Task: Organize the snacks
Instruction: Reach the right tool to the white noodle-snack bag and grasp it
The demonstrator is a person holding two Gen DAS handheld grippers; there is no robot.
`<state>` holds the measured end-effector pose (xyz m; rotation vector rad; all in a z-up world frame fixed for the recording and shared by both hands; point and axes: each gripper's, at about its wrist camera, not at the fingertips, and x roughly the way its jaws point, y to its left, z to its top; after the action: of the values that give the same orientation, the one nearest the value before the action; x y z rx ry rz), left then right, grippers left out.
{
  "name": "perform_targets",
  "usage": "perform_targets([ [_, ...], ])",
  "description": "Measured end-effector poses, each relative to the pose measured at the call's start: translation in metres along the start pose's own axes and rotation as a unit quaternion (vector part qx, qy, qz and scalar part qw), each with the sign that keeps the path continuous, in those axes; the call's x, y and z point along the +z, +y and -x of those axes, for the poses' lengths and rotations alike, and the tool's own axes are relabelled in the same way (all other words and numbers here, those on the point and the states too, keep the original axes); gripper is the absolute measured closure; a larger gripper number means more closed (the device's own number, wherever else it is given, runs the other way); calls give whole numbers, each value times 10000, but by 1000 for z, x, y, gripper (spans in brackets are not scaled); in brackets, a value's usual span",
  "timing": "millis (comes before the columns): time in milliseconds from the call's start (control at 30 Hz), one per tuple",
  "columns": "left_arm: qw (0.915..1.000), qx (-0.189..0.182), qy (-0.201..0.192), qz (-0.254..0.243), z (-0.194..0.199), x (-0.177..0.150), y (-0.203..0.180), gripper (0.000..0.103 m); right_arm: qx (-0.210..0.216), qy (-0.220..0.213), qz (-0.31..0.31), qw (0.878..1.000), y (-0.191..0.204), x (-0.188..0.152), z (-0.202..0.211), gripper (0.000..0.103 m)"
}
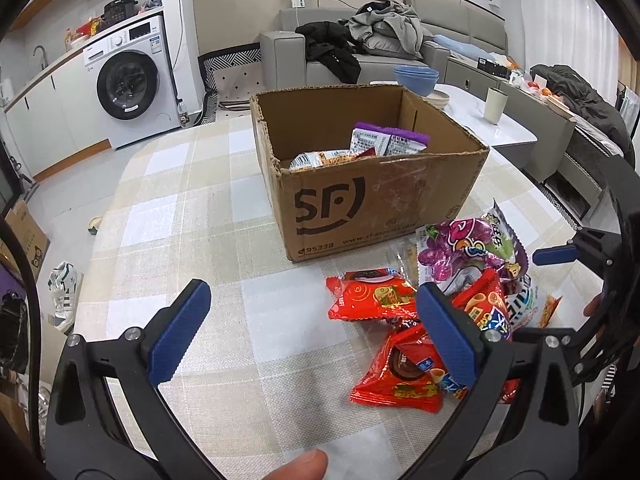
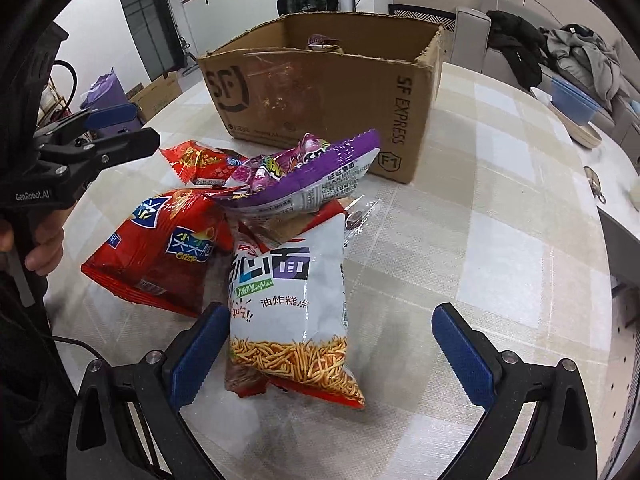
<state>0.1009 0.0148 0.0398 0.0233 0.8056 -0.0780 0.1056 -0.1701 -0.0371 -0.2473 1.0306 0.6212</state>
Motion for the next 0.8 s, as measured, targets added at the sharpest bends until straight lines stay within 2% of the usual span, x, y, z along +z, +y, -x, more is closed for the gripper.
perform_targets([
  [400,10000,-1,59,-52,-7,-3,-1,1,263,269,198,9991,18,-1,-22,1],
  [567,9999,-4,75,-68,-9,-3,-2,1,204,237,344,9989,22,-4,-23,1],
  [667,9999,-8,80,-72,-10,-3,-2,1,-35,190,642,9977,32,-12,-24,1],
  [800,9999,-6,117,-75,-13,-4,-2,1,23,174,580,9982,32,-14,-22,1],
])
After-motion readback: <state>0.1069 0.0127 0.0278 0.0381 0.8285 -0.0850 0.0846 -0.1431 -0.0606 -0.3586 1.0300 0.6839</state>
